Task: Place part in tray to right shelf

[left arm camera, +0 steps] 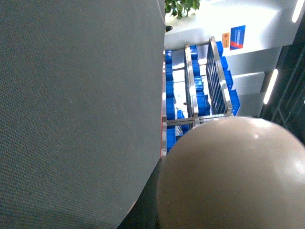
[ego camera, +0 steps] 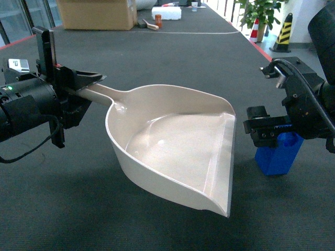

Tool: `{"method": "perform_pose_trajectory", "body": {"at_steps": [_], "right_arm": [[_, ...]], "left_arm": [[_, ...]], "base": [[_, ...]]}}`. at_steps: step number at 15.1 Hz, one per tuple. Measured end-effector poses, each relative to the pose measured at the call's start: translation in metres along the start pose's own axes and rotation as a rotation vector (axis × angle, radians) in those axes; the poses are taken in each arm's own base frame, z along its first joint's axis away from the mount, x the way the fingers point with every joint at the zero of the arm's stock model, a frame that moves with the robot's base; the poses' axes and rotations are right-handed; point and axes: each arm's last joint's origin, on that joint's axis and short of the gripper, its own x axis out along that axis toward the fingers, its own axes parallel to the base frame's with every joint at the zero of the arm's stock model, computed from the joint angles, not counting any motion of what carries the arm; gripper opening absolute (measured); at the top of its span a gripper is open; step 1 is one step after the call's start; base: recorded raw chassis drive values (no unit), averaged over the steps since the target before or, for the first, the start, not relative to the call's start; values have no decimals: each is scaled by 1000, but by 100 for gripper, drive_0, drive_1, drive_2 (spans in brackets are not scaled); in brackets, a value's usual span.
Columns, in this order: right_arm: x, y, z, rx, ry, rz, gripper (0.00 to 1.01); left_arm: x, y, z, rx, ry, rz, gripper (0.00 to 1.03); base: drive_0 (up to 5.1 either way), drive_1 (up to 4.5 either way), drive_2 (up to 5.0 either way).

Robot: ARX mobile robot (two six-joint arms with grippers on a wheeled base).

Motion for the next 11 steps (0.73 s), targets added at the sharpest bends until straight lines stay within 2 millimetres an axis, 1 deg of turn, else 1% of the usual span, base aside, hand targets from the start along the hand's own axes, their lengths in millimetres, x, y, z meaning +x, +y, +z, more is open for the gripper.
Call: {"method": "perform_pose_trajectory", "body": {"at_steps": [1,2,3,4,5,6,7,8,9,11], "right_arm": [[-2,2,1,-3,-1,-3,66],[-9,4,2,-5,-7,-4,55],[-23,7,4,-6,-18,7,47],[-42,12,10,-13,-61,27,46],[-66,21,21,-26,-132,63,46],[-92,35,35,-47,-209,118,46],[-105,49,48,-60,-261,168,46],[-108,66,57,-75,-284,205,46],[-100,84,61,-93,-267,233,46],[-78,113,58,-127,-211,262,46]], "left_arm": [[0,0,0,0,-1,0,16],[0,0,0,0,0,0,15],[0,0,0,-1,-1,1,15],[0,0,0,-1,-2,1,15],[0,0,0,0,-1,0,15],[0,0,0,0,-1,1,15],[0,0,0,0,-1,0,15],[0,0,0,0,0,0,15],[0,0,0,0,-1,1,15],[0,0,0,0,-1,0,15]], "base": [[0,0,0],[0,0,0],[0,0,0],[0,0,0],[0,0,0],[0,0,0],[0,0,0],[0,0,0],[0,0,0],[0,0,0]]}}
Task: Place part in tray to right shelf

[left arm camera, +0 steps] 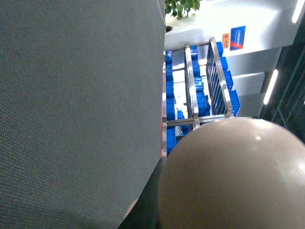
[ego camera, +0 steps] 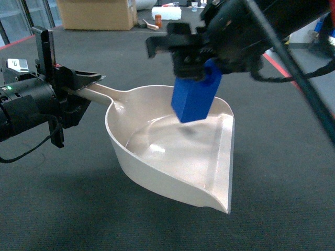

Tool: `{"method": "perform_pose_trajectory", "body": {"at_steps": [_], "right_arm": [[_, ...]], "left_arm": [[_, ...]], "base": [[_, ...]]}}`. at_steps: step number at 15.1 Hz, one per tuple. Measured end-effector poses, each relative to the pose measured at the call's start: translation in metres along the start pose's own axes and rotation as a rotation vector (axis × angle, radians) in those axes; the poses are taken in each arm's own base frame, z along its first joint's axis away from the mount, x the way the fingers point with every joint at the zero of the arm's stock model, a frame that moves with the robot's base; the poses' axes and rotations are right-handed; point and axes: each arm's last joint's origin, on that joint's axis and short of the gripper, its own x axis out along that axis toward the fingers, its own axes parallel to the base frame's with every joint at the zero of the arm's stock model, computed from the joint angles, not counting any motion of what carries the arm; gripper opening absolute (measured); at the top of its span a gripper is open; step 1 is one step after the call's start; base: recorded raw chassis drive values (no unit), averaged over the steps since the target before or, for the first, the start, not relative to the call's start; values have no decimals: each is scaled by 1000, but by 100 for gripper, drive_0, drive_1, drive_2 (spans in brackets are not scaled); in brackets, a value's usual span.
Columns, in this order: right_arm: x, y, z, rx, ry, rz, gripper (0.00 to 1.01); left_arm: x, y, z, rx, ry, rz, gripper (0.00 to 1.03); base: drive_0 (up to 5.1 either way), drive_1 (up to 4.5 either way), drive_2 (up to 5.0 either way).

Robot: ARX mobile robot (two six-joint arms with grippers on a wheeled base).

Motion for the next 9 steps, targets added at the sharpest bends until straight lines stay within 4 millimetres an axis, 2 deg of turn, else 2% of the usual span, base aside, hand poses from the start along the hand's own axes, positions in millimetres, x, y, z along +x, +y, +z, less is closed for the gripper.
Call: {"method": "perform_pose_trajectory", "body": {"at_steps": [2,4,5,6,7,9], "right_arm": [[22,22,-7,-34,28,28,47],[22,26,-4,-42,-13,20,70],[14,22,1,-37,-62,-8,81],[-2,14,4,-32,-128,-41,94],[-22,4,7,-25,-183,-72,100],[-70,-19,2,-29,-292,-167,98]], "left_arm": [[0,0,0,0,0,0,15],[0,0,0,2,1,0,15],[0,0,0,4,0,1,15],[0,0,0,4,-3,2,15],[0,0,0,5,-2,2,14],[0,0,0,6,-2,1,14]], "base": [[0,0,0],[0,0,0],[0,0,0],[0,0,0],[0,0,0],[0,0,0]]}}
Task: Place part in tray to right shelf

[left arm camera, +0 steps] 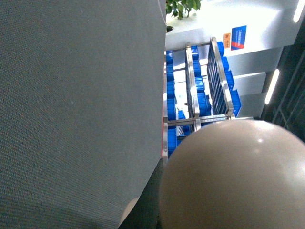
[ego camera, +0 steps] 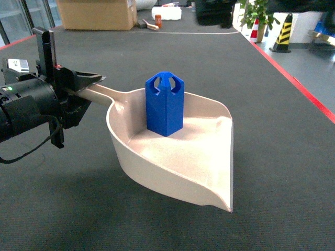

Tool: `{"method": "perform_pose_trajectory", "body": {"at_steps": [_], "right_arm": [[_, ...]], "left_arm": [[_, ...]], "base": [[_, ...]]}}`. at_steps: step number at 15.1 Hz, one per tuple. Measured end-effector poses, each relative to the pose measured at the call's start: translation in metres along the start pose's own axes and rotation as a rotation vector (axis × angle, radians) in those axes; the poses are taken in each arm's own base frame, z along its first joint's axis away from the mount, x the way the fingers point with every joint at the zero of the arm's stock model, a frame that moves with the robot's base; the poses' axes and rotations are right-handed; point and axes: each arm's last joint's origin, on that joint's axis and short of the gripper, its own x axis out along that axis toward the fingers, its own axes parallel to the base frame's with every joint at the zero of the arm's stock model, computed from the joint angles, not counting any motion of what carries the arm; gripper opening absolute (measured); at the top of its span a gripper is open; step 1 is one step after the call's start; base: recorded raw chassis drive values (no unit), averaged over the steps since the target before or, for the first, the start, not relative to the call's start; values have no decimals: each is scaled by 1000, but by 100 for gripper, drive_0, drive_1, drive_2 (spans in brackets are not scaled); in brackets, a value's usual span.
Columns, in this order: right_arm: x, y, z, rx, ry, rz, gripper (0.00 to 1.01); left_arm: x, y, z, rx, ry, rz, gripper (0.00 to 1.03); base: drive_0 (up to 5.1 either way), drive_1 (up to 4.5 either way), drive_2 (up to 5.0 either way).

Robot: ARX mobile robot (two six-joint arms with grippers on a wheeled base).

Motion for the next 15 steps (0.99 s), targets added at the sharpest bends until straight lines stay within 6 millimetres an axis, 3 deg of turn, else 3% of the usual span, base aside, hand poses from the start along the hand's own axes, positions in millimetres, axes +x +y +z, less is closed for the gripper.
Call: {"method": "perform_pose_trajectory", "body": {"at_steps": [1,3,5,7,8,9,10,12,13,15], "right_arm": [[-22,-20,-9,-20,-33,-97,98],[-66,-56,-49,-41,10,-282,98],[-106,-62,-92,-26,70,-322,98],[-133,-54,-105,-1,-29,-280,98],[-136,-58,-104,43,-218,-275,86],[-142,-62,-117,63,-288,-282,73],[-146,-66,-131,68,-291,-291,60],[-155,-70,-139,72,-320,-285,35],[-159,-72,-145,72,-318,-286,28],[-159,-72,-147,72,-312,-285,53]], "left_arm": [[0,0,0,0,0,0,14],[0,0,0,0,0,0,14],[0,0,0,0,0,0,14],[0,0,0,0,2,-1,14],[0,0,0,1,1,-1,14],[0,0,0,0,3,-1,14],[0,0,0,0,-2,3,14],[0,0,0,0,0,0,14],[0,0,0,0,2,1,14],[0,0,0,1,0,0,14]], "base": [[0,0,0],[0,0,0],[0,0,0],[0,0,0],[0,0,0],[0,0,0],[0,0,0],[0,0,0],[0,0,0],[0,0,0]]}}
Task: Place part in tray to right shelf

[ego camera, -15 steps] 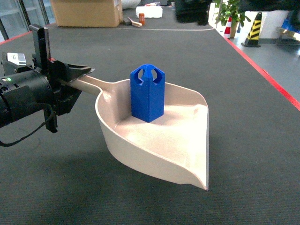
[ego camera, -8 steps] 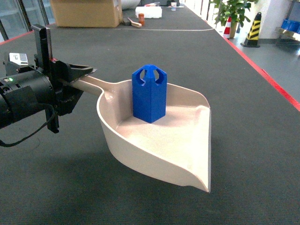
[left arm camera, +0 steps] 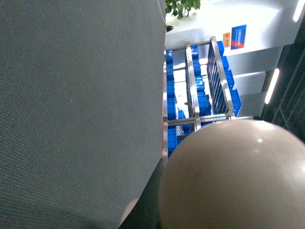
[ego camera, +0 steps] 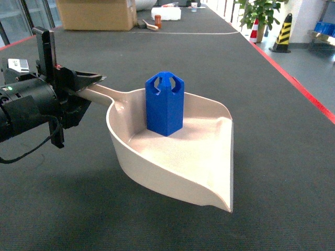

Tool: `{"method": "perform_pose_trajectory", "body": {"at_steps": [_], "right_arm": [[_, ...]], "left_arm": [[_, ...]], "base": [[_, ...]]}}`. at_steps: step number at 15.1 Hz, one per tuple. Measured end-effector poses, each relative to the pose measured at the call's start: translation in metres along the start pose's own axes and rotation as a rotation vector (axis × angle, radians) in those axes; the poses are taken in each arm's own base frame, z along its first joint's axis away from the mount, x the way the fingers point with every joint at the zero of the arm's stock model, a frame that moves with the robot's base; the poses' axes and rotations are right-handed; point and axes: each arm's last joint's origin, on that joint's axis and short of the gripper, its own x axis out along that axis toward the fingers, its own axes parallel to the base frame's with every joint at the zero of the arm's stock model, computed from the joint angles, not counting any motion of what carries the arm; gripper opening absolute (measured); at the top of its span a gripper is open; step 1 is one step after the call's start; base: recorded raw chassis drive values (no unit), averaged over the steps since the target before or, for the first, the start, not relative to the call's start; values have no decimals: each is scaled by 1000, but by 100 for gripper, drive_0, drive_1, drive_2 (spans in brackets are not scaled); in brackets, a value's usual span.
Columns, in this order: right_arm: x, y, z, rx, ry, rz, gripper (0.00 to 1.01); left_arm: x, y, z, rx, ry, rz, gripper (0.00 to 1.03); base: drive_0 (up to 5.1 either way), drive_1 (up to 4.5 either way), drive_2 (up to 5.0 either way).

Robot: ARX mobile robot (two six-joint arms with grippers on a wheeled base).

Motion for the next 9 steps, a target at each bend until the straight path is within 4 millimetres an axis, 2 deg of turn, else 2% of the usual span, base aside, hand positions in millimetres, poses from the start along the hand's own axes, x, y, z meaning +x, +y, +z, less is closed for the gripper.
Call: {"method": "perform_pose_trajectory", "body": {"at_steps": [3,4,5,9], "right_arm": [[0,0,0,0,-2,9,91],[0,0,0,0,2,8,100],[0,0,0,0,-1,8,97],[0,0,0,0,1,8,98]], "left_arm": [[-1,1,3,0,-11,3,14],[-1,0,2,0,-10,2,14],[0,0,1,0,-2,0,14],[0,1,0,-1,-1,5,14]], "base": [[0,0,0],[484,-261,-261],[484,-261,-261],[498,-248,-248]]}}
